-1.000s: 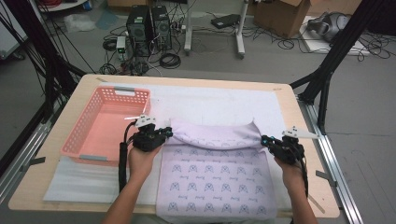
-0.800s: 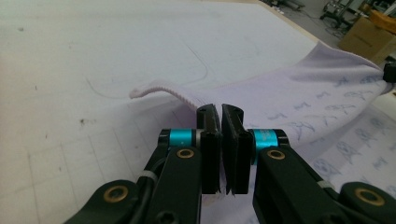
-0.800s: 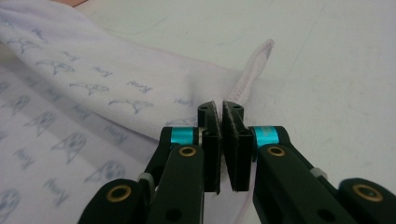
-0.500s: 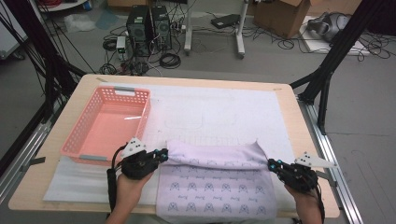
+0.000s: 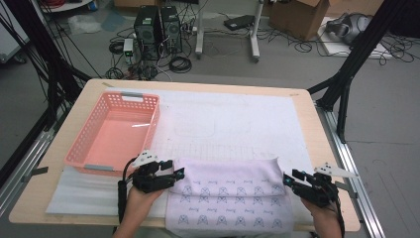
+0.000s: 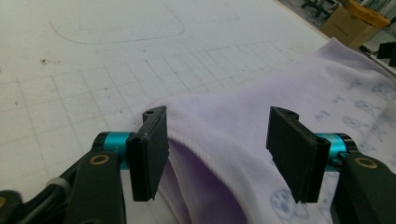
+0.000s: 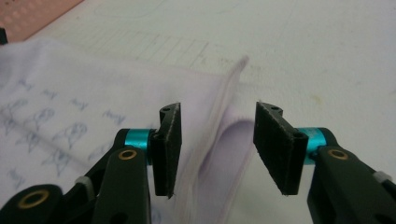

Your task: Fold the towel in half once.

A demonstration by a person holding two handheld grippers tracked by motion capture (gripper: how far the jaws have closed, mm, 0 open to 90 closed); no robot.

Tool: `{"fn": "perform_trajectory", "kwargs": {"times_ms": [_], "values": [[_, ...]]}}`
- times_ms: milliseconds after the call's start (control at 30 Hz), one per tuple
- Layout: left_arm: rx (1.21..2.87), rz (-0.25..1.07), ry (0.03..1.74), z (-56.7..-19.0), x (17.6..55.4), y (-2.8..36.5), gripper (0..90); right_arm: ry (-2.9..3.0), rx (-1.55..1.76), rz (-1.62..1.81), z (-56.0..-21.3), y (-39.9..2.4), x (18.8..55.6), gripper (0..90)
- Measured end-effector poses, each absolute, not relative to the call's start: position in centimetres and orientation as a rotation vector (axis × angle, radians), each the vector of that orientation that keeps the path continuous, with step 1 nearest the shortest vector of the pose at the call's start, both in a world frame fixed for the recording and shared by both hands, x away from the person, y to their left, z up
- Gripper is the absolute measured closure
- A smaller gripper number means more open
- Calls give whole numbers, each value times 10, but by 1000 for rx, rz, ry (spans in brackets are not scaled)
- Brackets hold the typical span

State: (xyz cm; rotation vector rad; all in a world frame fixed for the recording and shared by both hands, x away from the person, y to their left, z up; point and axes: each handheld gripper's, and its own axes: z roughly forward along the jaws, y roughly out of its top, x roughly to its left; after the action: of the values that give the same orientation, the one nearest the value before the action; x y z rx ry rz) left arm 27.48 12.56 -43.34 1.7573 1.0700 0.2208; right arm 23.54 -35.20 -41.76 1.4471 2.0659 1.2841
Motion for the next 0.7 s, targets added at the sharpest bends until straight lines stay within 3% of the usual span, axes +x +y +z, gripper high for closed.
{"fn": "perform_trajectory", "kwargs": {"times_ms": [167,267,300,400,467,700], "values": [[1811,217,1158,-442,303,115,388,2100,1462,1227,-417,-332,271,507],[1832,222,1202,-449,312,114,441,2110,1481,1160,-419,-323,289,522],[1836,226,1191,-451,313,115,466,2109,1496,1139,-421,-321,296,559],[1861,243,1138,-452,312,114,656,2161,1485,1131,-426,-318,303,805],[1863,291,1095,-449,307,113,772,2178,1435,1120,-427,-316,301,854],[1784,341,1055,-442,300,120,758,2145,1347,1153,-422,-321,283,858]]}}
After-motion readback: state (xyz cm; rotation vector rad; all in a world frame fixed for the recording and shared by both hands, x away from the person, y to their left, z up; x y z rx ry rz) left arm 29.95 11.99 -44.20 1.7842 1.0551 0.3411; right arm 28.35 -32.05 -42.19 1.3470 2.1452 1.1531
